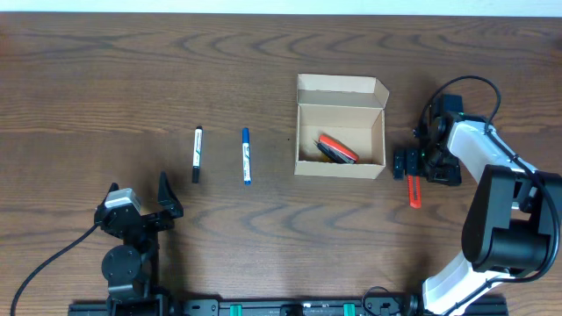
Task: Pack container
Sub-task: 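Carry the box cutter with the right gripper into the box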
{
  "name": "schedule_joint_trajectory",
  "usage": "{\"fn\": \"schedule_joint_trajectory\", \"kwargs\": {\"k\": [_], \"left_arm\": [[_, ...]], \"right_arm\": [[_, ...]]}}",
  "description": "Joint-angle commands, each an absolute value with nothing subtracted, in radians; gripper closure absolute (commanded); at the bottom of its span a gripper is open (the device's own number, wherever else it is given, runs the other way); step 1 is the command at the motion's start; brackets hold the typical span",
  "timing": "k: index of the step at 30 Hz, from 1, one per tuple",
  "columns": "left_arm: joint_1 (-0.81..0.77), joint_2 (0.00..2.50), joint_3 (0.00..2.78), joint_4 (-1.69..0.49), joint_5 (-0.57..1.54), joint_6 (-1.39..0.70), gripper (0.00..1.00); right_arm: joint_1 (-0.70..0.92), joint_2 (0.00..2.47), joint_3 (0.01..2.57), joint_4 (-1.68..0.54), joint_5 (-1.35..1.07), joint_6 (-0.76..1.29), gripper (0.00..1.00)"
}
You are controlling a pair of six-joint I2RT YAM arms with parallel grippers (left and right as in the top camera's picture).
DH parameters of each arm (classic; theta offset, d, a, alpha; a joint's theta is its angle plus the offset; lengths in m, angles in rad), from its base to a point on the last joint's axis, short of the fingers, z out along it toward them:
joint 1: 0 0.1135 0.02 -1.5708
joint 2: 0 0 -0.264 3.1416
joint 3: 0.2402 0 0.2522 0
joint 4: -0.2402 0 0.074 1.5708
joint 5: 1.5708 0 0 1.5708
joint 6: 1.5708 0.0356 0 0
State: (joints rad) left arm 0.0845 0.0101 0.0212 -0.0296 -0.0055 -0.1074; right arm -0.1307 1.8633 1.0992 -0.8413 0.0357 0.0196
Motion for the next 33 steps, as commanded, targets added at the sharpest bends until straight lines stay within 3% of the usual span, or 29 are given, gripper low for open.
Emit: {"fn": "schedule_joint_trajectory", "kwargs": {"k": [1, 5, 7, 8, 10, 15, 17, 33], "left_arm": [[0.091, 0.004, 0.005, -0.078, 0.003, -0.104, 0.05], [0.091, 0.004, 0.005, -0.078, 0.003, -0.104, 0.05], [0.091, 0.004, 0.005, -0.078, 0.003, -0.104, 0.05], [0.091, 0.004, 0.005, -0.078, 0.003, -0.104, 0.05], [0.091, 0.004, 0.005, -0.078, 0.003, -0.104, 0.05], [0.091, 0.004, 0.005, -0.078, 0.003, -0.104, 0.05], [0.091, 0.004, 0.005, -0.078, 0.003, -0.104, 0.05], [0.091, 0.004, 0.005, -0.078, 0.003, -0.104, 0.05]], "right_arm": [[-0.137, 1.930, 1.090, -0.836, 0.055, 0.037, 0.01], [-0.137, 1.938, 1.090, -0.831, 0.055, 0.037, 0.01], [-0.137, 1.938, 1.090, -0.830, 0.055, 0.037, 0.09], [-0.137, 1.938, 1.090, -0.831, 0.055, 0.036, 0.18], [-0.137, 1.938, 1.090, -0.832, 0.055, 0.037, 0.57], [-0.137, 1.938, 1.090, -0.830, 0.056, 0.037, 0.77], [-0.137, 1.938, 1.090, -0.831, 0.056, 0.037, 0.98], [-0.137, 1.936, 1.139, -0.853, 0.047, 0.036, 0.99]]}}
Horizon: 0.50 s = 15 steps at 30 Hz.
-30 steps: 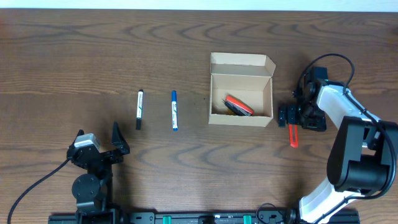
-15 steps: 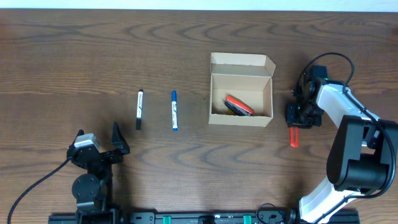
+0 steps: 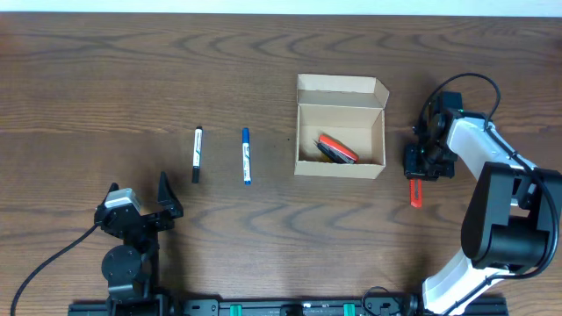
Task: Pack container
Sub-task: 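Carry the box cutter with the right gripper into the box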
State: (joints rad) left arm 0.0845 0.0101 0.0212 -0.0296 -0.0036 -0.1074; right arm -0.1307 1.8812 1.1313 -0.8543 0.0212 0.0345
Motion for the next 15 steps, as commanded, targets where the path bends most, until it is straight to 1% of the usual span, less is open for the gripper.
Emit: {"fn": "schedule_joint_trajectory", "kwargs": {"k": [1, 8, 12, 15], "left_arm": [[0.091, 0.004, 0.005, -0.078, 0.003, -0.104, 0.05], [0.091, 0.004, 0.005, -0.078, 0.003, -0.104, 0.05], [0.091, 0.004, 0.005, -0.078, 0.003, -0.104, 0.05], [0.091, 0.004, 0.005, -0.078, 0.003, -0.104, 0.05]], "right_arm": [[-0.137, 1.935, 1.153, -0.863, 0.047, 0.036, 0.99], [-0.131, 1.934, 1.354, -0.996, 0.048, -0.009, 0.99], [-0.120, 1.934, 1.535, -1.109, 0.043, -0.051, 0.99], [-0.097, 1.934, 1.725, -1.238, 0.013, -0.151, 0.99]]}}
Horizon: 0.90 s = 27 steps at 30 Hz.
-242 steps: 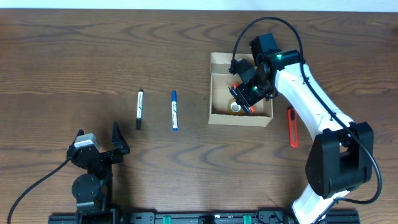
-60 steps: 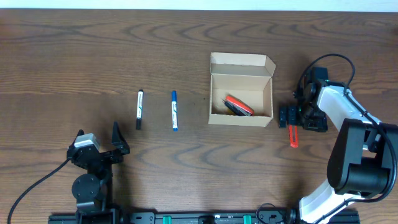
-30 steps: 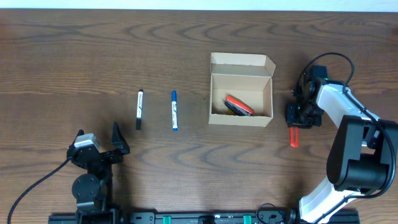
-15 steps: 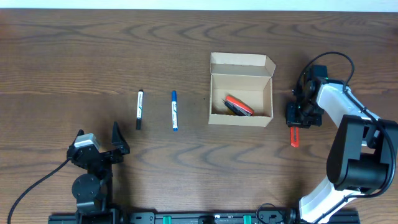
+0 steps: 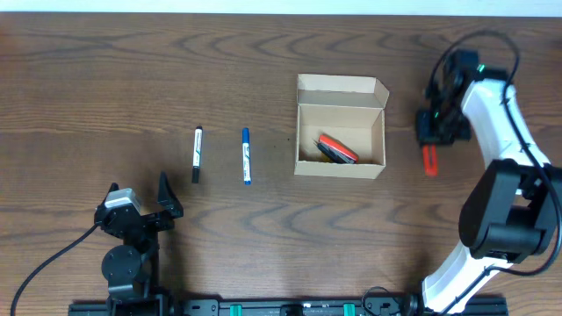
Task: Pack container
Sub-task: 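Carry the box cutter with the right gripper into the box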
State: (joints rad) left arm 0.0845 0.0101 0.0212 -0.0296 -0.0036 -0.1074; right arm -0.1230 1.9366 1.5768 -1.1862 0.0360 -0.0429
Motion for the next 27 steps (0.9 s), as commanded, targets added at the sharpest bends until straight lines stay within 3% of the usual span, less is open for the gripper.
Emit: {"fn": "schedule_joint_trajectory", "kwargs": {"k": [1, 6, 11, 20, 27], "left_arm": [[0.091, 0.004, 0.005, -0.078, 0.003, -0.104, 0.05], [0.091, 0.004, 0.005, -0.078, 0.003, -0.104, 0.05], [0.091, 0.004, 0.005, -0.078, 0.003, -0.104, 0.05], [0.091, 0.004, 0.005, -0.078, 0.003, -0.104, 0.05], [0.091, 0.004, 0.005, -0.078, 0.003, -0.104, 0.05]], "right_arm": [[-0.086, 1.934, 1.787, -1.280, -0.015, -0.206, 0.99], [0.006, 1.934, 2.105, -1.441, -0.231, -0.427, 0.99], [0.118, 1.934, 2.239, -1.459, -0.244, -0.471, 0.99], [0.286, 1.938, 2.151, -1.477, -0.245, -0.566, 0.99], [0.293, 1.938, 2.014, -1.461, -0.275, -0.703, 0.99]]}}
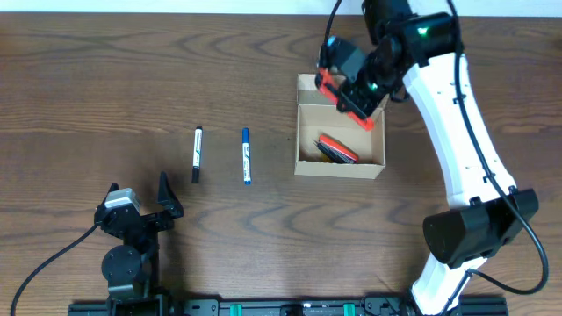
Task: Pack container
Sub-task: 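Carry the box cutter with the right gripper into the box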
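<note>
An open cardboard box (339,170) stands right of the table's middle, with an orange-red marker (337,147) and a dark one lying inside. My right gripper (353,89) hangs over the box's back left part, shut on a red marker (363,117) that slants across the back wall. A blue marker (247,156) and a black marker (198,154) lie side by side on the table left of the box. My left gripper (139,195) rests open at the front left, holding nothing.
The box's back flap (342,85) stands open under the right arm. The white right arm (457,114) stretches from its base at the front right across the table's right side. The wooden table (105,79) fills the view.
My right gripper, with the red marker in it, has moved from right of the box to above the box's back left part. The marker now slants instead of pointing to the front.
My right gripper stood open around the red marker lying on the table right of the box. Then it was shut on it, then held it lifted farther back, and now holds it over the box. The left arm has stayed parked throughout.
</note>
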{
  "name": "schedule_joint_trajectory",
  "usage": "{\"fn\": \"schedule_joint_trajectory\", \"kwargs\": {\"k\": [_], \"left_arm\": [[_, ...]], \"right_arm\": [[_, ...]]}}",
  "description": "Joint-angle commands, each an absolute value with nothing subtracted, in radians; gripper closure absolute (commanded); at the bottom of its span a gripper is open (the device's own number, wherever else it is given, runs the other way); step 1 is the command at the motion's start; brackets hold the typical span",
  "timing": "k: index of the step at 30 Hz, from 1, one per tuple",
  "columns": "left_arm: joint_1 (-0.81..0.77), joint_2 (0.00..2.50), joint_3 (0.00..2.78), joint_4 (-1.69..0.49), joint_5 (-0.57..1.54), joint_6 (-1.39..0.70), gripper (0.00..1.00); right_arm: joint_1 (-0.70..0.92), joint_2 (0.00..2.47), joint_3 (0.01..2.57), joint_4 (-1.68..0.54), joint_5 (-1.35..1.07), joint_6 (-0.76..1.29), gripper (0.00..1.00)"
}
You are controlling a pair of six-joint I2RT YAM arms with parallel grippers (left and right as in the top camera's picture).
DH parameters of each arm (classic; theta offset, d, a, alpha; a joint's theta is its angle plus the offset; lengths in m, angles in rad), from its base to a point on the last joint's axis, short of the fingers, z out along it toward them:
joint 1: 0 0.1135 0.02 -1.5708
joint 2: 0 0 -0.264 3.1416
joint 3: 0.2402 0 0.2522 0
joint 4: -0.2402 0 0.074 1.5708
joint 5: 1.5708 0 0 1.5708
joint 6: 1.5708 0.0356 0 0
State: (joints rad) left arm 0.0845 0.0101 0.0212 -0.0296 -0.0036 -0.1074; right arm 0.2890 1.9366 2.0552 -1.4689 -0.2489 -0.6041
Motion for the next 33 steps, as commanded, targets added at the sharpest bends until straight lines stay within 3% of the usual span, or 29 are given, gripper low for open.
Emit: {"fn": "schedule_joint_trajectory", "kwargs": {"k": [1, 17, 33], "left_arm": [[0.091, 0.004, 0.005, -0.078, 0.003, -0.104, 0.05], [0.091, 0.004, 0.005, -0.078, 0.003, -0.104, 0.05], [0.091, 0.004, 0.005, -0.078, 0.003, -0.104, 0.05]], "right_arm": [[0.291, 1.938, 1.996, -1.456, -0.274, -0.722, 0.99], [0.268, 1.988, 1.846, -1.285, -0.281, -1.057, 0.99], [0.208, 2.099, 1.843, -1.324, -0.298, -1.060, 0.99]]}}
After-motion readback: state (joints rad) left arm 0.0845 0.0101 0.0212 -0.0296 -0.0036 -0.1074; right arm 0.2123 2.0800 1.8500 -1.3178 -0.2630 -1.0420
